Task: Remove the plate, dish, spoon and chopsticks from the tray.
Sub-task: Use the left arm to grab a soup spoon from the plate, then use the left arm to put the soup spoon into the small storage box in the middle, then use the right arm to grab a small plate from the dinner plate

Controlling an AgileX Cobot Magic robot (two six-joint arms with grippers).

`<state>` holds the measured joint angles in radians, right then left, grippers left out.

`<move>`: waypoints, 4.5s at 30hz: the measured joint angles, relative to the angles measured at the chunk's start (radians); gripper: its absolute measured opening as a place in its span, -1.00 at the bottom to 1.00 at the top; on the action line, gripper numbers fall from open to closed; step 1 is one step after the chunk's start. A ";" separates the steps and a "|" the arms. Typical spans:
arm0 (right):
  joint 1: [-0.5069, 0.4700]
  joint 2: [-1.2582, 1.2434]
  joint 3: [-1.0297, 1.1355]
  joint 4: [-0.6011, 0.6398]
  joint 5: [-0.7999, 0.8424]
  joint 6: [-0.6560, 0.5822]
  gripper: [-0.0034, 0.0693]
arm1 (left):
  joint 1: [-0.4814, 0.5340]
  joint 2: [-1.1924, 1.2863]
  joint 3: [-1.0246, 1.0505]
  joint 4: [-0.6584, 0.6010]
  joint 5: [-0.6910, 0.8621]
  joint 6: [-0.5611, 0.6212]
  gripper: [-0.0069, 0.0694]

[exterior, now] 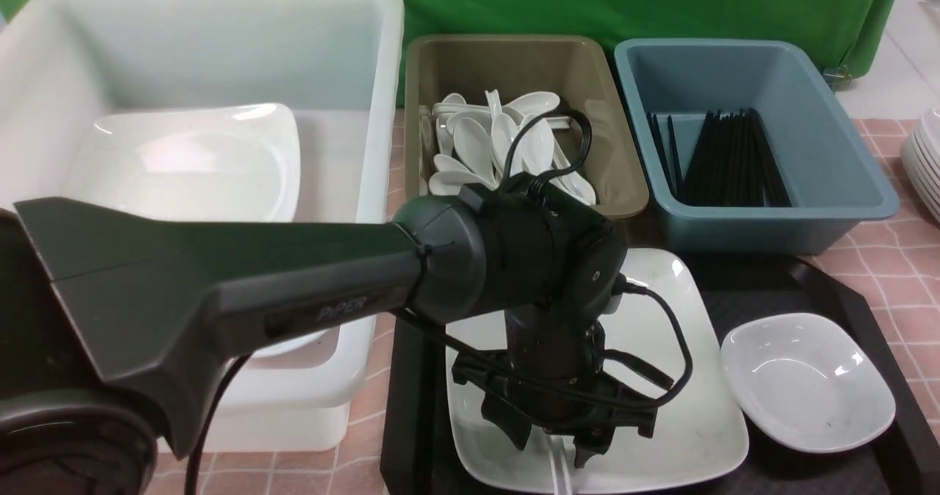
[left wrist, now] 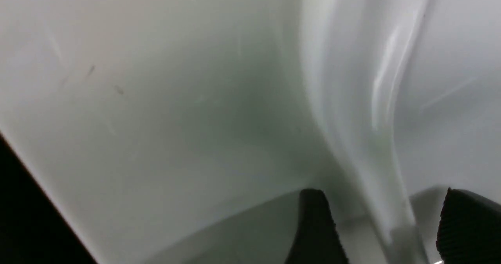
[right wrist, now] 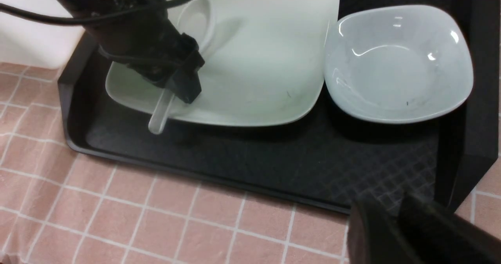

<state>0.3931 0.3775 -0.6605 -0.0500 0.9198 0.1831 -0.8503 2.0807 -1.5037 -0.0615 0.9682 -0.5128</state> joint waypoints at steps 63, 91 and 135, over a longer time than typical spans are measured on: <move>0.000 0.000 0.000 0.000 0.068 0.000 -0.36 | 0.360 -0.262 -0.759 -0.208 0.241 0.477 -0.82; 0.000 0.029 0.000 0.000 0.132 -0.044 -0.82 | 0.039 -0.706 0.586 -0.375 -0.143 0.300 -0.21; 0.220 1.146 -0.026 -0.681 -0.348 -0.131 0.19 | 0.039 -0.706 0.573 -0.050 -0.140 0.220 0.12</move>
<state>0.6127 1.5231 -0.6869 -0.7315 0.5719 0.0520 -0.8111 1.3749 -0.9305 -0.1120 0.8285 -0.2932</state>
